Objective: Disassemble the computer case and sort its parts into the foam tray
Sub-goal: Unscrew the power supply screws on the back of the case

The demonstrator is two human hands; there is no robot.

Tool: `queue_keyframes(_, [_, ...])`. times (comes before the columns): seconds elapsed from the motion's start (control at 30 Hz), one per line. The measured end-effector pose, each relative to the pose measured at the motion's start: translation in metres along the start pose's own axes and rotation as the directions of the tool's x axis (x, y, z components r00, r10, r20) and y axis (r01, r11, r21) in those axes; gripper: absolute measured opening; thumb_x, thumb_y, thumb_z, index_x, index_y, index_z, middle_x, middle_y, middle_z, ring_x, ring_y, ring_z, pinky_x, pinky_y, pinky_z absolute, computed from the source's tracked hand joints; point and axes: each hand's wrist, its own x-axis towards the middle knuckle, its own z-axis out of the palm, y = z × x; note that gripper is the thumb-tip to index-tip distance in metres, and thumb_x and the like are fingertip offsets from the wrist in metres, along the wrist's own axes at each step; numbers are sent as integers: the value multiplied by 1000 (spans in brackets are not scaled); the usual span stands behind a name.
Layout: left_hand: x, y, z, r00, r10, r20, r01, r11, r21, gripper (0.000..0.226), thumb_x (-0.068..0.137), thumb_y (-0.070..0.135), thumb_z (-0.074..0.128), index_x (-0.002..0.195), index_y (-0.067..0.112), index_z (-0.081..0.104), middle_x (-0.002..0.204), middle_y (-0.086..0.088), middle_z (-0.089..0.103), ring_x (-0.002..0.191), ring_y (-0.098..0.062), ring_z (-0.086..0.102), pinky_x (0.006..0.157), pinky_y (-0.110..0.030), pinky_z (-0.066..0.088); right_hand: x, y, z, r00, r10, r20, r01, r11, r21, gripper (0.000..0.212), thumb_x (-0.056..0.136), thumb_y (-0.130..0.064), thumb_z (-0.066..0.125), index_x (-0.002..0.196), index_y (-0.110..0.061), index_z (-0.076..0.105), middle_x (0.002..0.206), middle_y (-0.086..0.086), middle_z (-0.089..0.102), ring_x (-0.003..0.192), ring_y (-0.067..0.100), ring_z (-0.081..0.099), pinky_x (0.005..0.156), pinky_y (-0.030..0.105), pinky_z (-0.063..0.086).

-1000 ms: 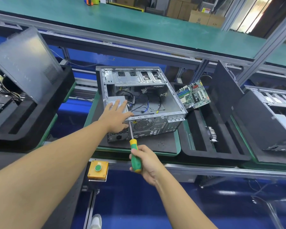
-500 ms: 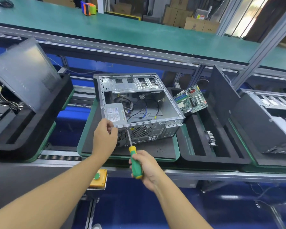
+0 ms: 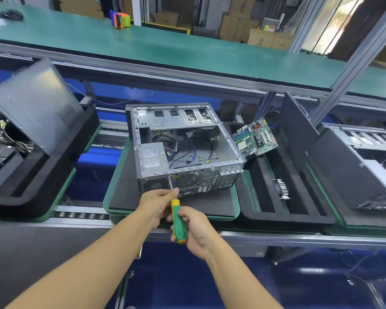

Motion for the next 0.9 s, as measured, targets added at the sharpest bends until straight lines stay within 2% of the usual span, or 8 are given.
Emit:
queue_keyframes(0.07, [0,2,-2,998,-34,46,36,998,-44,15,89,12,72,94,-1,67,72,-11,66,61,-21,64,59,-33,52,-4,3,-4,997,47,61,-49,998,41,36,102,-27,47,122,0,58,88,14,65,68,22,59,52,30,47])
queue_keyframes(0.17, [1,0,-6,992,-68,104,82,987,-140,10,96,5,61,101,-3,66,80,-12,70,73,-22,74,71,-39,56,-9,4,-11,968,161,194,-161,987,-18,43,102,-42,33,115,-7,55,85,13,66,67,25,61,48,26,44])
queue_keyframes(0.3, [0,2,-8,984,-75,164,85,995,-53,16,100,13,57,111,4,63,96,-9,76,79,-22,71,63,-34,51,-9,5,-12,982,138,127,-137,990,-17,31,102,-27,35,110,-5,55,73,9,61,56,19,54,41,23,36])
queue_keyframes(0.4, [-3,7,-5,982,-69,177,61,997,51,27,90,27,72,104,5,64,82,-7,66,67,-20,56,58,-32,48,-7,8,-11,996,74,43,-72,997,-42,21,99,-28,49,106,-10,57,77,8,58,59,19,55,43,23,38])
queue_keyframes(0.53, [-2,10,-3,987,-67,147,73,996,-41,27,86,8,74,109,-2,63,82,-13,69,71,-20,71,53,-30,57,-9,9,-10,1000,16,5,-16,999,-44,17,94,-30,67,102,-16,59,85,6,48,70,21,51,46,26,42])
queue_keyframes(0.67, [3,8,-8,978,-123,170,149,978,-149,14,92,1,65,105,1,60,74,-9,72,75,-21,74,70,-39,58,-14,4,-6,992,94,82,-100,992,72,36,99,-43,52,108,-9,59,85,9,51,66,18,48,48,27,41])
queue_keyframes(0.77, [5,4,-10,975,-134,176,160,977,-144,12,98,5,56,110,6,58,87,-9,73,88,-24,72,83,-39,54,-15,7,-8,984,119,130,-136,983,123,39,102,-33,38,110,-3,60,91,16,66,68,20,58,49,28,47])
queue_keyframes(0.9, [7,7,-6,978,-114,175,137,983,-124,17,101,13,53,115,8,60,103,-7,75,93,-21,70,80,-37,51,-14,12,-7,998,20,61,-26,994,109,16,102,-15,51,112,-5,57,86,14,71,65,23,67,47,28,51])
